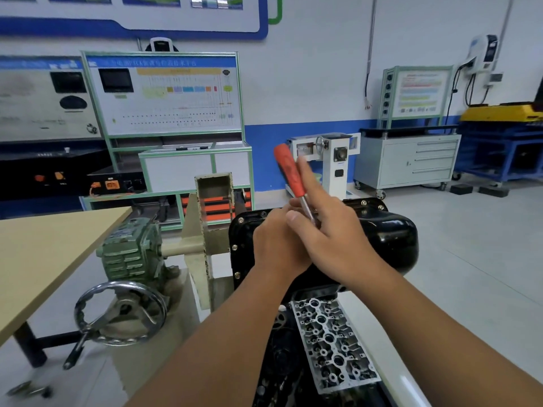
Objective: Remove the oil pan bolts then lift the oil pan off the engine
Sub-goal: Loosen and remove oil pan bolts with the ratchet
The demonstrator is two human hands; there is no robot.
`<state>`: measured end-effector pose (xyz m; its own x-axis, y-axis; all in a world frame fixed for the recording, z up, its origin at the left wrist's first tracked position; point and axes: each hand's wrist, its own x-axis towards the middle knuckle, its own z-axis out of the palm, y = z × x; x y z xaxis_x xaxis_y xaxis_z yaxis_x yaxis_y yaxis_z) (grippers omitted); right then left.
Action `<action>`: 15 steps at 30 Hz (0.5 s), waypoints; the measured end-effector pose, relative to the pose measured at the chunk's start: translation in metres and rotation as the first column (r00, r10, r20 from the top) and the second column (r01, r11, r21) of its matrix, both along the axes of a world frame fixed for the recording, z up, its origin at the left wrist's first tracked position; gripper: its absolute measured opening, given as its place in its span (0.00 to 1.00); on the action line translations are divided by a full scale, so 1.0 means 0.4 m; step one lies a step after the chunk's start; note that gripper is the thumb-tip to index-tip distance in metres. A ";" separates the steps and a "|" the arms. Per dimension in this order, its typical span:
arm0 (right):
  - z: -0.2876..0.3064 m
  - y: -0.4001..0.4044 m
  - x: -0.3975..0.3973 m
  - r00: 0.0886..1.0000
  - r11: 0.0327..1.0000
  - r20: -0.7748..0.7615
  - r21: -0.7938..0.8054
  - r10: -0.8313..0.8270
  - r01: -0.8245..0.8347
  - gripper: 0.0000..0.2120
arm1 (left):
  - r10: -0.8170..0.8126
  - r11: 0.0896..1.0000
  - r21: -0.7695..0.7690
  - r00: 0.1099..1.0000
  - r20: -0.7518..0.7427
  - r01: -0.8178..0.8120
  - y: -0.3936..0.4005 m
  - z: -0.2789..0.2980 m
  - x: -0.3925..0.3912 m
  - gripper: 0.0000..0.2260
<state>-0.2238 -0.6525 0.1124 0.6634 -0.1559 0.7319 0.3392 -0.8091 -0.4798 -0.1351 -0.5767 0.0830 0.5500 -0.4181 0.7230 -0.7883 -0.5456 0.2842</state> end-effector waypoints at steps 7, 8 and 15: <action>-0.022 0.030 0.035 0.968 0.665 0.160 0.746 -0.195 0.011 0.11 | -0.123 0.987 0.088 0.982 -0.146 0.137 -0.005 0.016 0.042 0.11; -0.008 0.025 0.042 0.964 0.608 0.174 0.794 -0.203 -0.015 0.10 | -0.178 0.978 0.073 0.962 -0.207 0.197 0.002 0.019 0.063 0.15; 0.020 -0.040 0.037 0.959 0.706 0.233 0.706 -0.160 -0.054 0.07 | -0.150 0.988 -0.109 0.873 -0.464 0.113 0.022 0.033 0.160 0.21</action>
<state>-0.2092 -0.6685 0.1202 0.4417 -0.7210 0.5339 0.5022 -0.2945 -0.8131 -0.0713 -0.5681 0.0963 0.7764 -0.4650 0.4254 -0.6144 -0.4082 0.6752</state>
